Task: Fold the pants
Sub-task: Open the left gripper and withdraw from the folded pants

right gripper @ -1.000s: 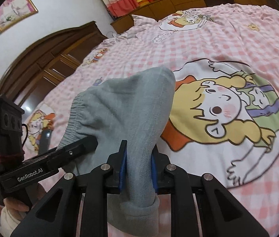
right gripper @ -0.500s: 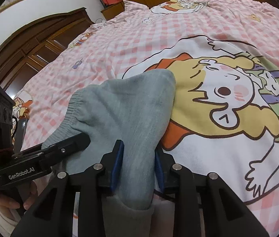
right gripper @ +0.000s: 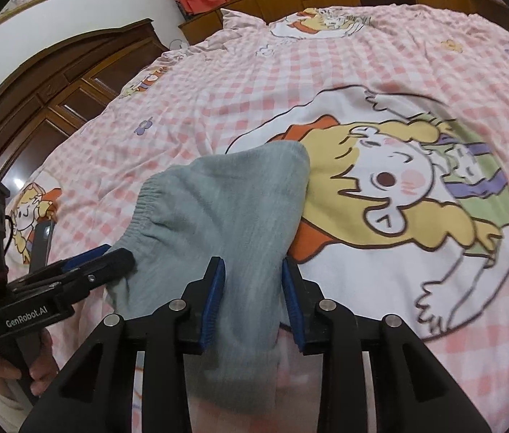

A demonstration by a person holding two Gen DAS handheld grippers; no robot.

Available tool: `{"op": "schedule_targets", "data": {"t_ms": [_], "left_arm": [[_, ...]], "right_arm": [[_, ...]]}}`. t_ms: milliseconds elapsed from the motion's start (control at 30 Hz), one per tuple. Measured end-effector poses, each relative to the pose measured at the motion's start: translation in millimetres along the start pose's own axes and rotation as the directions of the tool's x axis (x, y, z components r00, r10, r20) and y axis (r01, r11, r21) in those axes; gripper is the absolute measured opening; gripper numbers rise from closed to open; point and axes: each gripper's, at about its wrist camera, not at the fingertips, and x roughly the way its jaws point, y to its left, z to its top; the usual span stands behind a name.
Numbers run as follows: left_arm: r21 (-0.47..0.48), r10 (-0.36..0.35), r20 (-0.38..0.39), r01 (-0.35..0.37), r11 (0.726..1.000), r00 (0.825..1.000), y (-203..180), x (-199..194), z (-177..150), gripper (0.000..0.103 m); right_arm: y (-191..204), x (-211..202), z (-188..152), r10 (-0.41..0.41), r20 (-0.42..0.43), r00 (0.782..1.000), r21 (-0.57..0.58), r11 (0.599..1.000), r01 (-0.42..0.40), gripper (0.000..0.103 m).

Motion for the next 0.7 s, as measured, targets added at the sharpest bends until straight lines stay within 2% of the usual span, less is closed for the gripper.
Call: {"op": "schedule_targets", "data": {"t_ms": [67, 200, 400, 567, 700], "left_arm": [[0.013, 0.016, 0.002, -0.016, 1.000, 1.000, -1, -8, -1, 0.063], [0.048, 0.074, 0.026, -0.075, 0.996, 0.997, -4, -24, -5, 0.076], [0.034, 0.089, 0.023, -0.089, 0.995, 0.996, -9, -41, -17, 0.081], [0.032, 0.133, 0.003, -0.133, 0.991, 0.991, -17, -47, -36, 0.086], [0.030, 0.146, -0.029, -0.146, 0.989, 0.989, -20, -44, -50, 0.086]], "right_arm": [[1, -8, -1, -0.004, -0.004, 1.000, -0.003, 1.000, 0.004, 0.037], [4, -23, -3, -0.004, -0.010, 1.000, -0.019, 1.000, 0.004, 0.042], [12, -46, -12, 0.000, 0.010, 1.000, -0.064, 0.998, 0.001, 0.048], [20, -52, -30, -0.023, -0.024, 0.999, -0.087, 0.996, 0.020, 0.057], [23, -48, -47, -0.033, -0.062, 0.998, -0.102, 0.994, 0.026, 0.058]]}}
